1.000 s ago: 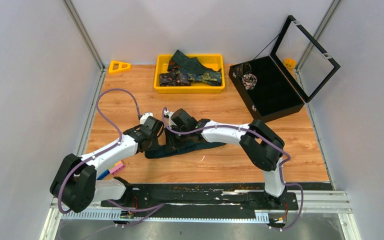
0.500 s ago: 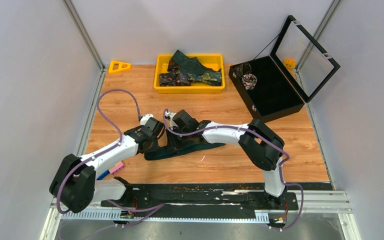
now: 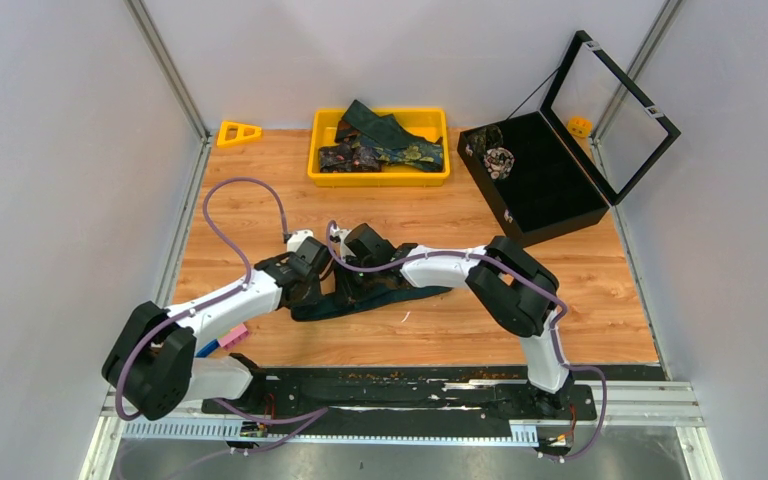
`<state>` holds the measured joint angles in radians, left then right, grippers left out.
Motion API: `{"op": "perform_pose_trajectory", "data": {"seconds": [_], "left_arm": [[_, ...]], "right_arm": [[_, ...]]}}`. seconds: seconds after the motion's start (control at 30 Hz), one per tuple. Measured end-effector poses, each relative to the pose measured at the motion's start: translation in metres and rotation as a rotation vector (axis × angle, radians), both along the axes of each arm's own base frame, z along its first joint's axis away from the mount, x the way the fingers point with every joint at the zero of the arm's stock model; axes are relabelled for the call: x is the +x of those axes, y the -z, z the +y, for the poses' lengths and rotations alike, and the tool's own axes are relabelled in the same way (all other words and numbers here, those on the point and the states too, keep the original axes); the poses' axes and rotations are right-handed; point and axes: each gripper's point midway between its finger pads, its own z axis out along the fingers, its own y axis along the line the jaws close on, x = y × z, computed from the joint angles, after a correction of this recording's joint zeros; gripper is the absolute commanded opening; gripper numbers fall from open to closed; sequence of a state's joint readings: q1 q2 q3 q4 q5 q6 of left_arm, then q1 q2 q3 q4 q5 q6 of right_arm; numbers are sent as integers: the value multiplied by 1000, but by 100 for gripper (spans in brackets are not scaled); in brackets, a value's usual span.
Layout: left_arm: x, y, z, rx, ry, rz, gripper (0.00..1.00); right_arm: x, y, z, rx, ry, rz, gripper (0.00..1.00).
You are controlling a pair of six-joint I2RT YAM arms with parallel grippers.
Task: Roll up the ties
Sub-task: Roll the tie at the center of the board.
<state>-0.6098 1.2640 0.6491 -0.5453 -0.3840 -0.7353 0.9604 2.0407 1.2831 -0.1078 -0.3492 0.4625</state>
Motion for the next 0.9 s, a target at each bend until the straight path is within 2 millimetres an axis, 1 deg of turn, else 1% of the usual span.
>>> {"op": "perform_pose_trajectory", "data": {"seconds": [0.1,0.3,0.37,0.57,0.9], "left_arm": [[-1,0,-3,-2,9,0,13],[-3,1,-9,-22,10,4,35],[-3,1,-12,-40,8,4,40],[-4,-4,-24,-109,5,0,50],[-10,-22,-33,-195,2,-27,53]], "right_arm": [[0,0,1,3,-1,0,14],[1,0,1,7,0,-3,13],[2,0,1,8,0,-4,13],[2,0,2,10,0,-5,13],[4,0,1,10,5,-5,13]]}}
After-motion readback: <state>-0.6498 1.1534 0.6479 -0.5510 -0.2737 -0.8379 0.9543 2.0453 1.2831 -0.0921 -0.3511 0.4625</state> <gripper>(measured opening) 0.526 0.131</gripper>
